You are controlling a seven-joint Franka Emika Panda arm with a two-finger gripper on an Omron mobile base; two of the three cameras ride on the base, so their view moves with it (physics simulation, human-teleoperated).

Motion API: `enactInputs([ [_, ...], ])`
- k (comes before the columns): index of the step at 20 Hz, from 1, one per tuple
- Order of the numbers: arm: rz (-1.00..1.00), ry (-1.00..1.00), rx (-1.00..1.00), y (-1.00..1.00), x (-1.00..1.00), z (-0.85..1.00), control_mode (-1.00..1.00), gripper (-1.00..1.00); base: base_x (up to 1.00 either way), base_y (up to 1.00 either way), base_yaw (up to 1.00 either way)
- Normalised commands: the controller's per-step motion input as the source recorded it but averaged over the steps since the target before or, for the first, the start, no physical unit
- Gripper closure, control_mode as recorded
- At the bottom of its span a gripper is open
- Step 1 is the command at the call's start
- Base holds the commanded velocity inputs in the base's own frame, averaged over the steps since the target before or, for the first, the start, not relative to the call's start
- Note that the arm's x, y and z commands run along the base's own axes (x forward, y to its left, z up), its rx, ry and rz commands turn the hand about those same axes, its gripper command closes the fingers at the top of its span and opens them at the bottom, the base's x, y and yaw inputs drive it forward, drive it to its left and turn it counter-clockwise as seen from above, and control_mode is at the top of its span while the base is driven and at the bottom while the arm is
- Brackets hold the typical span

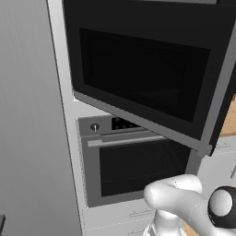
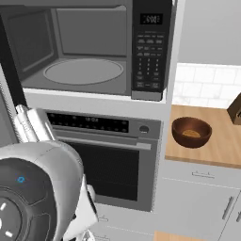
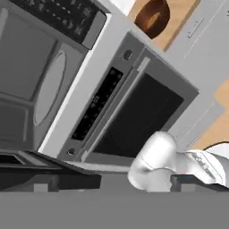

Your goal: Open the microwave, place the bowl with waffle inside the microwave, then close the microwave door and turn it on.

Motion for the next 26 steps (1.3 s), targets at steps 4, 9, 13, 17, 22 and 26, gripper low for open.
enactInputs([
  [4,0.31,0.20,0.88,-0.35,0.90,-0.77,-1.00,-1.00,0.00,0.00,0.00],
  [9,0.45,0.06,0.74,0.02,1.00,-0.58,-1.00,-1.00,0.00,0.00,0.00],
  [13,0.42,-0.07,0.59,0.15,1.00,-0.51,-1.00,-1.00,0.00,0.00,0.00],
  [17,0.22,-0.24,0.29,0.61,0.58,-0.41,-1.00,-1.00,0.00,0.00,0.00],
  [22,0.25,-0.13,0.00,0.91,0.32,0.00,-1.00,-1.00,0.00,0.00,0.00],
  [26,0.13,-0.07,0.00,0.95,0.16,0.01,-1.00,-1.00,0.00,0.00,0.00],
])
